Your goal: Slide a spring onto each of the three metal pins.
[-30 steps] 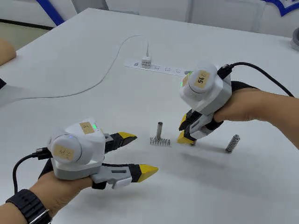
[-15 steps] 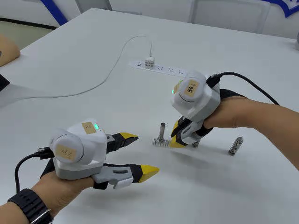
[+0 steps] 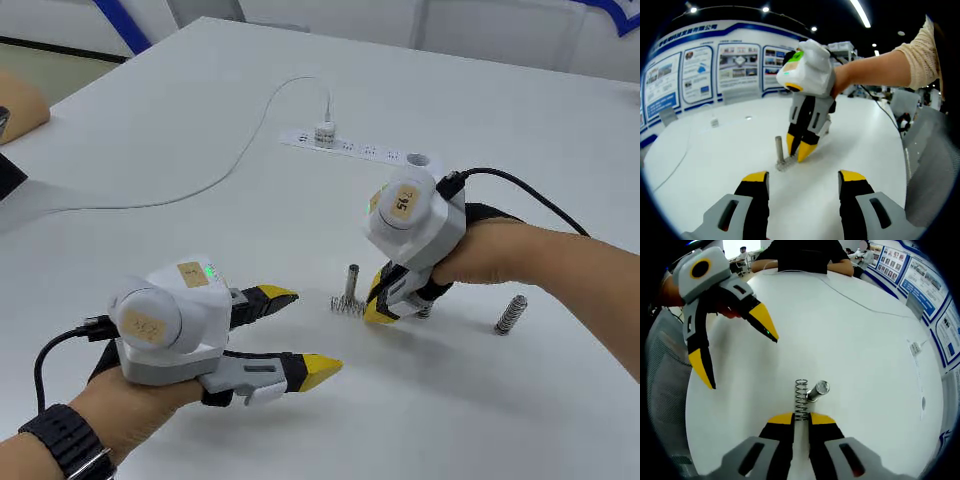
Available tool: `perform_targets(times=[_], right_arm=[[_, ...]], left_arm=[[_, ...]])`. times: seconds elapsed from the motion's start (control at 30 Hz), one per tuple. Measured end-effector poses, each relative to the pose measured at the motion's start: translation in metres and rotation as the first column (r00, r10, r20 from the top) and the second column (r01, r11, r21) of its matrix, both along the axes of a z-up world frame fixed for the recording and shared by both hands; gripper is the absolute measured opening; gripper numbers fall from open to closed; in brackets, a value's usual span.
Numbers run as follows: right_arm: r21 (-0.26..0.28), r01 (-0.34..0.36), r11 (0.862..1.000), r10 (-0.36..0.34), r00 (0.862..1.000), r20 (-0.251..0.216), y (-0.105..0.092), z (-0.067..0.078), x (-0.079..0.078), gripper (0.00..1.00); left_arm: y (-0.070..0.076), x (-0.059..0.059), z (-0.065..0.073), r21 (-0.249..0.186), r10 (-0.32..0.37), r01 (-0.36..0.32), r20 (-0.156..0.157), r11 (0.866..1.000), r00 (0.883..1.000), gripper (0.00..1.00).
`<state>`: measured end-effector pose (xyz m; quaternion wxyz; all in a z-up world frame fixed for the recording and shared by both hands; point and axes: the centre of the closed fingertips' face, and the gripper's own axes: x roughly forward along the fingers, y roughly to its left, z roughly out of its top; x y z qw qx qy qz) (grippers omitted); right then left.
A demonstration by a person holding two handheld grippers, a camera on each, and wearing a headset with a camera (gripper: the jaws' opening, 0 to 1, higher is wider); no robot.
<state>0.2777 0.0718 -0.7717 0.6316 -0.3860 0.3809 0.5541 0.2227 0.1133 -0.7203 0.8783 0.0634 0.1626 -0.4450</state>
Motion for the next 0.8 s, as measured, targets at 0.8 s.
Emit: perform_targets(times=[0.8], right_arm=[[-0.003, -0.069, 0.998, 0.069, 0.998, 0.007, -0.009, 0.027, -0.028, 0.12]], left_arm=[[-0.004, -0.003, -0.001, 0.005, -0.012, 0.012, -0.002, 1.000, 1.000, 0.55]])
